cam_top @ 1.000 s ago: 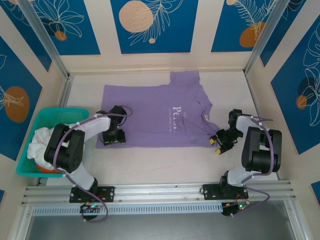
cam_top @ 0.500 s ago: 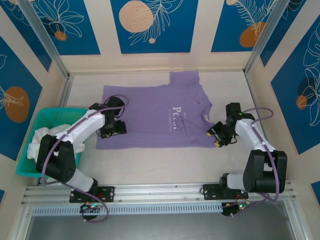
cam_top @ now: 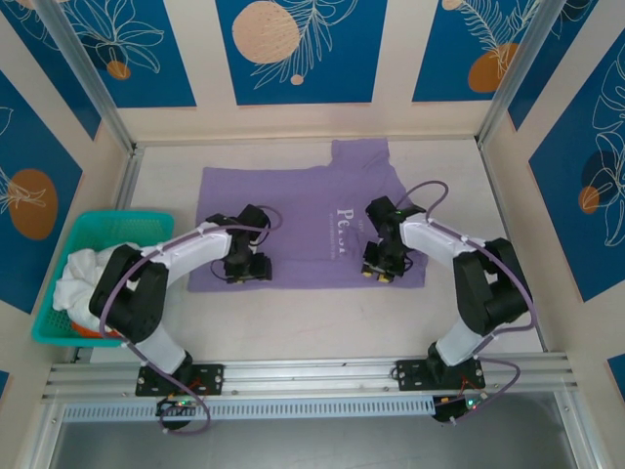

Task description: Fold and stack the t-shirts

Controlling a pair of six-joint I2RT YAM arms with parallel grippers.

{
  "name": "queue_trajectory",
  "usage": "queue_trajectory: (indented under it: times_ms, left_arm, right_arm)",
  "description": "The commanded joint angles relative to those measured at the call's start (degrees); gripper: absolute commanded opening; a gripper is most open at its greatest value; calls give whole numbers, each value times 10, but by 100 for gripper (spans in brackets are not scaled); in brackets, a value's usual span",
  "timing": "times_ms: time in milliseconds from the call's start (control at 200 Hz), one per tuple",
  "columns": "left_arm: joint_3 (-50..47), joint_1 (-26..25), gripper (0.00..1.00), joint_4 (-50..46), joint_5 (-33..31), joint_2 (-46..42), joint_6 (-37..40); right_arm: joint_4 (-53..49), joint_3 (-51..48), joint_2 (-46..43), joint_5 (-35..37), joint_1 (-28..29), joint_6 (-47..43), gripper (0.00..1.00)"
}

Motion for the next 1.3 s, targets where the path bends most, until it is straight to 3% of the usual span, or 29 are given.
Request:
queue_trajectory:
  times_ms: [0,370,495,910,1295]
  left_arm:
    - [-15,-2,60,-9,-49,14,22]
    - [-36,-2,62,-14,-80,16,20]
    - [-39,-2,63,-13,-79,12,20]
    - [-41,-2,63,-20,-103,16,15]
    - [-44,-2,62,-26,-140,23,37]
  right_arm:
    - [-20,30,27,41,2,-14,33]
    - [-23,61,85,60,7,-35,31]
    - [-21,63,92,61,9,-36,21]
    - [-39,77,74,59,5,-44,3]
    - [-57,133,59,12,-67,-63,0]
